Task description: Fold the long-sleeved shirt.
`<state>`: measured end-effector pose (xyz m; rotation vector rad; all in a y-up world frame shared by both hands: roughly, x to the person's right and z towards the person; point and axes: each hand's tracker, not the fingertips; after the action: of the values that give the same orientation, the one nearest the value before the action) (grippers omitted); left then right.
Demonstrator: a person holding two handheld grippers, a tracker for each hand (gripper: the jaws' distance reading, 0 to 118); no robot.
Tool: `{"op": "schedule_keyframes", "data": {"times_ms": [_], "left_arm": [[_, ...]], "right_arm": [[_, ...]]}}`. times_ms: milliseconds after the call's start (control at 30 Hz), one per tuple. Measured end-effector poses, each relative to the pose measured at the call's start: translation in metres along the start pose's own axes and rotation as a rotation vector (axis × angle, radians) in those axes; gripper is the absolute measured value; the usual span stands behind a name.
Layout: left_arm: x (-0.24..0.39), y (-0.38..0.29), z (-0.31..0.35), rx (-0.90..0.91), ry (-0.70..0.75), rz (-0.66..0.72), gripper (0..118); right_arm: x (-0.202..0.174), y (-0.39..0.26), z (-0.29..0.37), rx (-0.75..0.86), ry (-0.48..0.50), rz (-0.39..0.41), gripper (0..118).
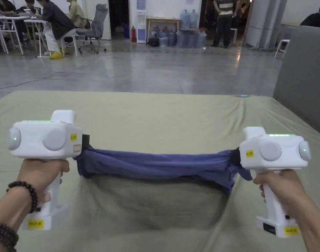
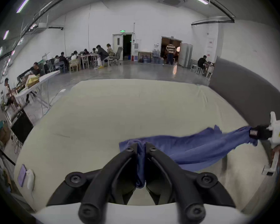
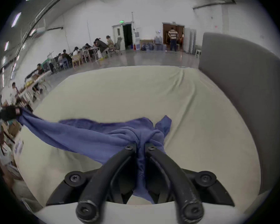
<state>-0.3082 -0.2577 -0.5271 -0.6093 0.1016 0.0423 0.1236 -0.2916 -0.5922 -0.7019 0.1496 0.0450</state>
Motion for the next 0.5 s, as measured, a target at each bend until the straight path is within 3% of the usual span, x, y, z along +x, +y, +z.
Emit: {"op": "schedule_keyframes", "data": {"times_ms": [167, 300, 467, 500], "left_arm": [[-0.001, -0.095, 0.041, -0.088, 0.007, -0.042, 2], [-0.01, -0.169, 0.049, -0.26, -0.02, -0.058, 2], [-0.017, -0.214, 0.038, -0.323, -0.041, -0.011, 2], [-0.018, -0.216, 0.036, -0.319, -0.045, 0.0, 2]], "right_arm": [[-0.001, -0.109, 0.031, -0.089, 0.008, -0.044, 4], [0.002, -0.191, 0.045, -0.205, -0.005, -0.08, 4], [0.012, -0.229, 0.024, -0.297, -0.006, -0.088, 5], [0.014, -0.227, 0.025, -0.293, -0.009, -0.098, 17]]}}
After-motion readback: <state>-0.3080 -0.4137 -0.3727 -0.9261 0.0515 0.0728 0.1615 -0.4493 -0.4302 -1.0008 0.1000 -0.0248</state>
